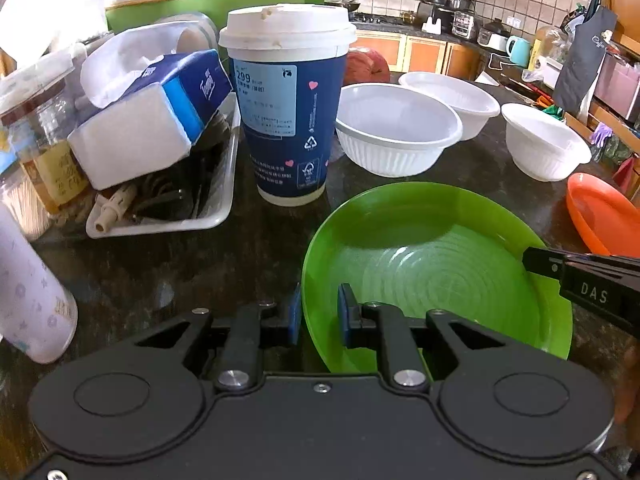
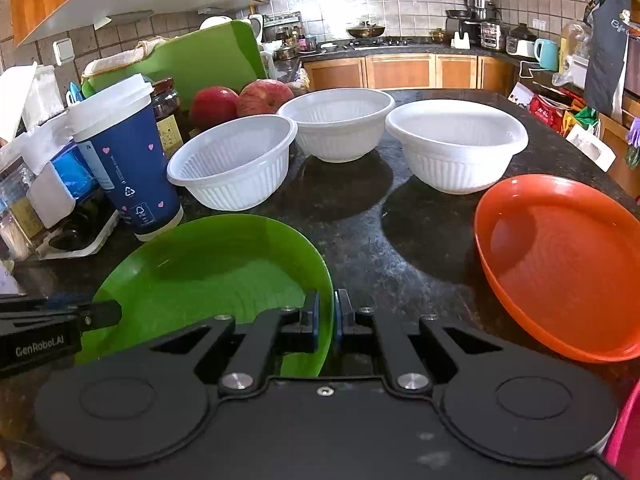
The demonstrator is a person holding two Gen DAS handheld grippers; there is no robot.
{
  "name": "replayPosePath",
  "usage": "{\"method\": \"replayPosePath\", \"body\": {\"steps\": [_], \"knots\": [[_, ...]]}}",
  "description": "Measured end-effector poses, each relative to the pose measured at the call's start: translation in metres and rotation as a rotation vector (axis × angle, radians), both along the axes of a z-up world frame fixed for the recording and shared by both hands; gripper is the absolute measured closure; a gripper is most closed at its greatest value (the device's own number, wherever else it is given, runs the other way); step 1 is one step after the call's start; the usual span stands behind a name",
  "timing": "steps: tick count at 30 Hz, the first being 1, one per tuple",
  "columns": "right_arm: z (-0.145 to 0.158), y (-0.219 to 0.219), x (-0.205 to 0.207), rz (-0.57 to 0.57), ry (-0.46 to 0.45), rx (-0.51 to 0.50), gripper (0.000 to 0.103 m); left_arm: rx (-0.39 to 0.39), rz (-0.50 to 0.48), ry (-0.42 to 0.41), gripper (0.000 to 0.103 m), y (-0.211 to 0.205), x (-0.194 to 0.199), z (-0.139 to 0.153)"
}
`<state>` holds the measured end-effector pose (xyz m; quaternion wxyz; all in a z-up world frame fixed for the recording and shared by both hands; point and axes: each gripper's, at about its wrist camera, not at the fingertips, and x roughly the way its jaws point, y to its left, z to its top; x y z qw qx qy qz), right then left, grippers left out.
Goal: Organize plates and bowls
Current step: 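Lift the green plate and carry it toward the magenta plate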
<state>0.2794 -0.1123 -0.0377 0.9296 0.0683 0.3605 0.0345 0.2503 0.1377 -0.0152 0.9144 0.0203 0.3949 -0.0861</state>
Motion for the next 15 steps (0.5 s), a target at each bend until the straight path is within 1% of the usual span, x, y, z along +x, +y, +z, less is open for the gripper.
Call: {"method": "replayPosePath", "body": {"steps": [4, 5, 6, 11, 15], "knots": [[0.002, 0.000, -0.010, 0.004, 0.000, -0.004, 0.093, 0.000, 0.006, 0.002, 0.080, -0.001, -0.011, 0.002], [0.003, 0.000, -0.013, 0.007, -0.001, -0.006, 0.093, 0.002, 0.009, 0.001, 0.081, -0.001, -0.014, 0.002], [0.004, 0.000, -0.016, 0.007, -0.003, -0.008, 0.093, 0.007, 0.015, -0.001, 0.085, -0.002, -0.016, 0.003], [0.009, -0.003, -0.031, 0.005, -0.021, -0.015, 0.093, 0.008, 0.015, -0.008, 0.085, -0.007, -0.027, 0.008], [0.016, -0.010, -0.044, -0.006, -0.039, -0.019, 0.093, 0.007, 0.006, -0.029, 0.085, -0.017, -0.035, 0.015]]}}
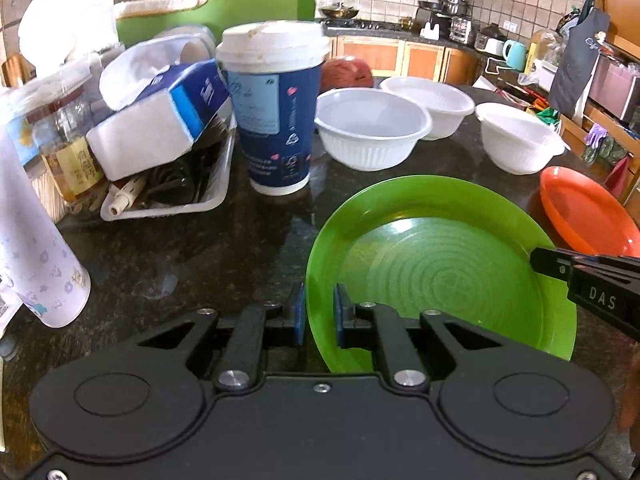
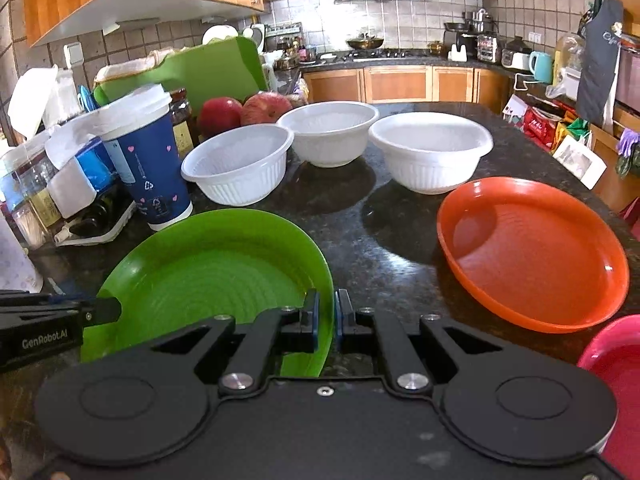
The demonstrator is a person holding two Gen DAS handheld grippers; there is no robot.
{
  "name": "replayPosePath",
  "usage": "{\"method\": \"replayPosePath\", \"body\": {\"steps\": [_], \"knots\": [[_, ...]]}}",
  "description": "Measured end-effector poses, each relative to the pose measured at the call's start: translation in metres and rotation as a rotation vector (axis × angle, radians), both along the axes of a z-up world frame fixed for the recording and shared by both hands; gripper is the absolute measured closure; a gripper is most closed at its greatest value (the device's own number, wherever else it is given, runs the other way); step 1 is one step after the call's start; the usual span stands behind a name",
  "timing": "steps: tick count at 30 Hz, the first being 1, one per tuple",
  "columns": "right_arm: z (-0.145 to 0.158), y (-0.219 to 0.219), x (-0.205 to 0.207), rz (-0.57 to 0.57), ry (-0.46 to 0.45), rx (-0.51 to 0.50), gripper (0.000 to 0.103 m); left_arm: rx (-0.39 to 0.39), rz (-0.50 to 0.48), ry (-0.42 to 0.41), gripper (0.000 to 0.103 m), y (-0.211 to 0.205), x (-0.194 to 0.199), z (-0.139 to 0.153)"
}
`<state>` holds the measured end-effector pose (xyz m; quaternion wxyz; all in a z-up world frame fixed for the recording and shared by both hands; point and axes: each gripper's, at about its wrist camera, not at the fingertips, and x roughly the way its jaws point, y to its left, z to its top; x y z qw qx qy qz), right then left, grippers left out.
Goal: Organize plates and bowls
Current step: 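Lift the green plate and carry it toward the magenta plate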
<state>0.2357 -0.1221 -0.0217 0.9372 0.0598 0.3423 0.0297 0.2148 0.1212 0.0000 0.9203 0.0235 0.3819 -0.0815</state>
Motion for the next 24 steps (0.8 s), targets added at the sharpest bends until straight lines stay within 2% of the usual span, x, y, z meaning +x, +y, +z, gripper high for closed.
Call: {"method": "replayPosePath", "body": {"steps": [13, 24], "knots": [[0.021, -0.064, -0.054, -0.075, -0.060, 0.010, 0.093, 0.008, -0.073, -0.058, 0.085, -0.061, -0.037, 0.019], [0.030, -0.161, -0.110, -0.147, -0.077, -0.010, 0.092, 0.007, -0.153, -0.061, 0.085, -0.142, -0.067, 0.024]]}}
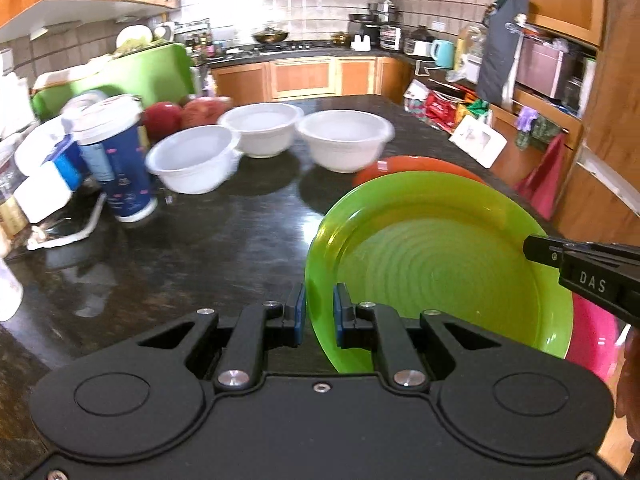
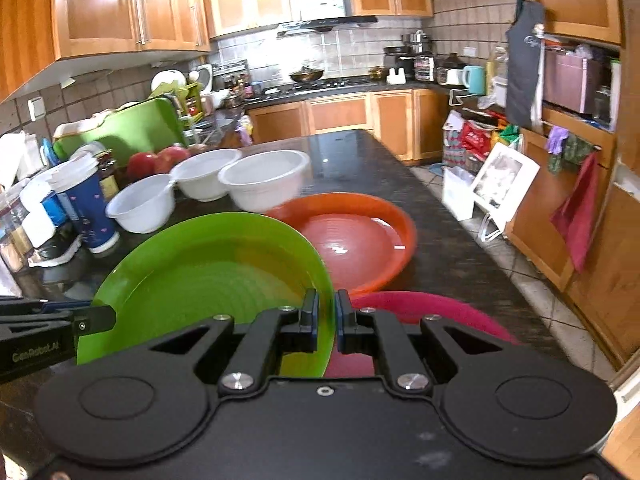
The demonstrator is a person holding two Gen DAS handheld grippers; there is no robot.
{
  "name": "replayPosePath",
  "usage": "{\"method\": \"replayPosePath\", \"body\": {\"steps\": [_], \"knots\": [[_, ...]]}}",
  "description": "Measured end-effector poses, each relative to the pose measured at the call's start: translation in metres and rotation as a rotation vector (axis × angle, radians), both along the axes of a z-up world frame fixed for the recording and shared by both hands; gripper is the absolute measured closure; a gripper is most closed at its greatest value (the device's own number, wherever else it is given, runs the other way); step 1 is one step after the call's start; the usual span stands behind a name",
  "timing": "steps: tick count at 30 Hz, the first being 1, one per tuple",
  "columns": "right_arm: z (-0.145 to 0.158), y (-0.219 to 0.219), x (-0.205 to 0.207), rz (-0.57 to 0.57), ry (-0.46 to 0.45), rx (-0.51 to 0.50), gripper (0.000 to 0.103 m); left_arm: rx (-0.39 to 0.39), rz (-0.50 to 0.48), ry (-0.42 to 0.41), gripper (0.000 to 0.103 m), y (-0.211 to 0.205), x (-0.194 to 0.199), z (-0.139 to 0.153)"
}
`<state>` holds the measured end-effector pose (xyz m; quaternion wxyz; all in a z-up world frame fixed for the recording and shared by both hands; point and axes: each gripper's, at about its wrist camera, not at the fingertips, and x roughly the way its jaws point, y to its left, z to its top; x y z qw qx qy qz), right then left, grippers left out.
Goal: Organize plates and bowls
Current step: 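Lift the green plate and carry it toward the magenta plate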
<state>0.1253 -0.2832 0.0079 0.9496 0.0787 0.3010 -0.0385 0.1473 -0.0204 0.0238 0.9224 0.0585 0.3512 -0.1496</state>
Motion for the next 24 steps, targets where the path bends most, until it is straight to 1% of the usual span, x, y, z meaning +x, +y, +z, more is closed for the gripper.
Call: {"method": "replayPosePath", "body": {"steps": [6, 12, 17, 24], "knots": [[-0.005, -0.048, -0.027, -0.033, 0.016, -0.017, 0.092, 0.002, -0.034, 0.023, 0.085, -0.041, -0.013, -0.007], [-0.015, -0.080, -0.039, -0.043, 0.034, -0.020, 0.092, 0.012, -0.037, 0.042, 0.085, -0.068, -0.019, -0.015], [-0.022, -0.097, -0.042, -0.022, 0.044, -0.016, 0.092, 0.017, -0.011, 0.059, 0.085, -0.081, -0.023, -0.022], [-0.032, -0.103, -0.032, 0.015, 0.065, -0.013, 0.092, 0.027, 0.029, 0.064, 0.085, -0.092, -0.031, -0.030]]}}
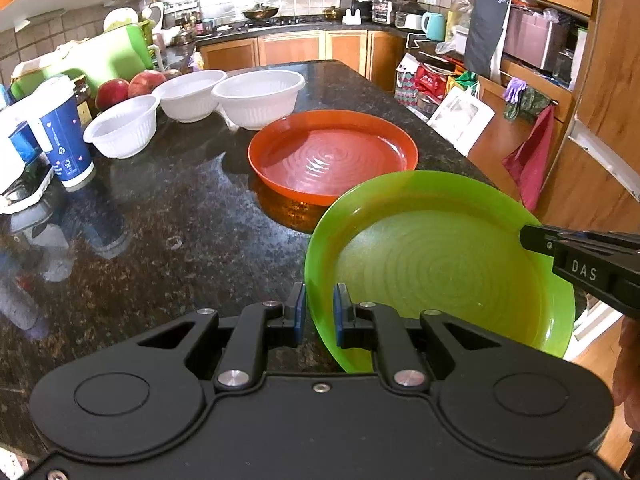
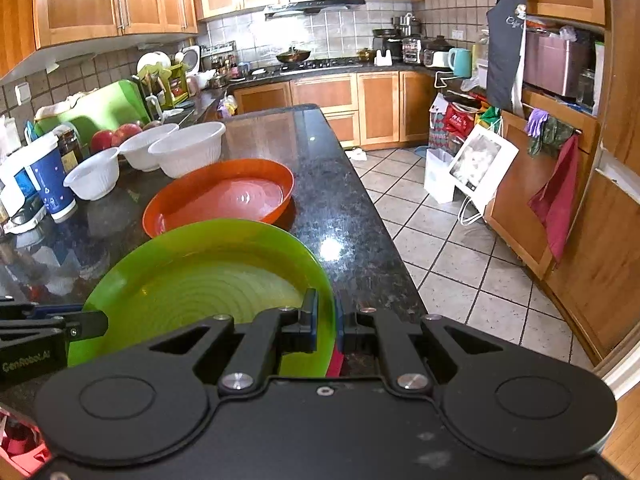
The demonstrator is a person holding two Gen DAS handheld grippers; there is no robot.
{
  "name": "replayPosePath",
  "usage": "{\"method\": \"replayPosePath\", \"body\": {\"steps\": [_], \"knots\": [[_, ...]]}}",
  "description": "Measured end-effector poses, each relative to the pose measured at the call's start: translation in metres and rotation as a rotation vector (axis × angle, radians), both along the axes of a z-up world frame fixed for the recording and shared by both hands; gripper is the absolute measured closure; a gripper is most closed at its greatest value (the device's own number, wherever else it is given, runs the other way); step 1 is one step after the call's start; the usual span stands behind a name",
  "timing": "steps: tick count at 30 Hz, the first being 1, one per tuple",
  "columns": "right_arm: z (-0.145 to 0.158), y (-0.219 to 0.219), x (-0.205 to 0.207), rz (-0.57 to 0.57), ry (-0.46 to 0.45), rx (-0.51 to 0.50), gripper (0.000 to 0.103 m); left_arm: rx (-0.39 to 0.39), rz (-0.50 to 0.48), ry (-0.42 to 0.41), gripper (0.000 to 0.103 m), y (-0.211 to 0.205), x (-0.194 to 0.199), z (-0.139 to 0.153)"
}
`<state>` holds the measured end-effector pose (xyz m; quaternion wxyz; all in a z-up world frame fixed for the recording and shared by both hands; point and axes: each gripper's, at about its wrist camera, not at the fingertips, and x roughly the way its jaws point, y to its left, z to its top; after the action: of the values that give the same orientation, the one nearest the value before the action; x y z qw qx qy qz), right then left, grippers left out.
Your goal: Organize plates and bowls
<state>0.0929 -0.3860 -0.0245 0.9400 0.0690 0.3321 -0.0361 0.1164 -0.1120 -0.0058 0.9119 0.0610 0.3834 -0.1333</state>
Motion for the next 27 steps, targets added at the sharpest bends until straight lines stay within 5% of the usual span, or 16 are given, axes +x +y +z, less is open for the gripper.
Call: {"method": "replayPosePath", "body": {"steps": [9, 14, 17, 27], "knots": [[-0.003, -0.001, -0.001, 0.035, -0.005, -0.012, 0.088, 0.019, 0.025, -0.013, 0.083, -0.007, -0.004, -0.006], [-0.001, -0.002, -0.001, 0.050, -0.014, -0.014, 0.083, 0.026, 0.027, -0.033, 0.070, -0.010, -0.007, -0.006], [0.000, -0.003, -0.001, 0.045, -0.020, -0.015, 0.083, 0.035, 0.031, -0.047, 0.052, -0.011, -0.008, -0.007], [0.010, 0.003, -0.005, 0.040, -0.070, -0.013, 0.073, -0.001, 0.038, -0.077, 0.051, 0.005, -0.008, 0.005]]}}
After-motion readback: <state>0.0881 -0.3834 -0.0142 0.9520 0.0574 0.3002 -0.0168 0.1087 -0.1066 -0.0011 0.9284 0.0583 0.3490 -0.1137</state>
